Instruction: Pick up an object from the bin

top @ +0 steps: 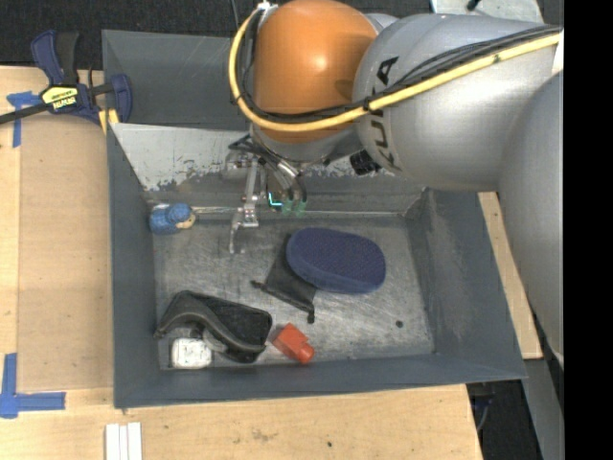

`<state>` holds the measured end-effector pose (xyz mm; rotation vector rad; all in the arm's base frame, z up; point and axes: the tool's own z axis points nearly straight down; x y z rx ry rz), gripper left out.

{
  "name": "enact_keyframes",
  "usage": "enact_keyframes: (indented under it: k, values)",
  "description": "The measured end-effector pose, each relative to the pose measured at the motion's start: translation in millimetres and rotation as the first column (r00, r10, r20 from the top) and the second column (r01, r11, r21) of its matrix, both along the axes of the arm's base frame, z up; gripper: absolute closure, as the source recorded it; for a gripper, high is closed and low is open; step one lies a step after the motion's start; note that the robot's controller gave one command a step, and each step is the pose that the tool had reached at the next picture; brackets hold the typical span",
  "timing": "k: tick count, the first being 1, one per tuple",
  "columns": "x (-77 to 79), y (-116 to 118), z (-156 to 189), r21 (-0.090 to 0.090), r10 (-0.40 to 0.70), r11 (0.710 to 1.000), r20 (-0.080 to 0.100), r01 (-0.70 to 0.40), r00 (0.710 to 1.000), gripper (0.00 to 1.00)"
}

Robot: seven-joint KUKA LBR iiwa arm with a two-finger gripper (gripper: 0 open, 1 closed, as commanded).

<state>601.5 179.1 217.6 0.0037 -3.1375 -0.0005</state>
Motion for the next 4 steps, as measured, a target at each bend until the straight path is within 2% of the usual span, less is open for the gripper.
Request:
enact_keyframes:
  k: [1,2,3,4]
  values:
    - [-33.2,-62.6,-45.0,-0.004,-0.033,0.999,-0.001,0.033,0.999,0.0]
    - [-42.0,-140.5,-66.9,-0.003,-0.186,0.983,0.004,0.186,0.983,0.0]
    - [-24.7,-153.6,-137.2,-0.001,-0.326,0.945,0.003,0.326,0.945,0.0]
    - [-23.4,-153.6,-134.5,0.001,-0.326,0.945,0.007,0.326,0.945,1.0]
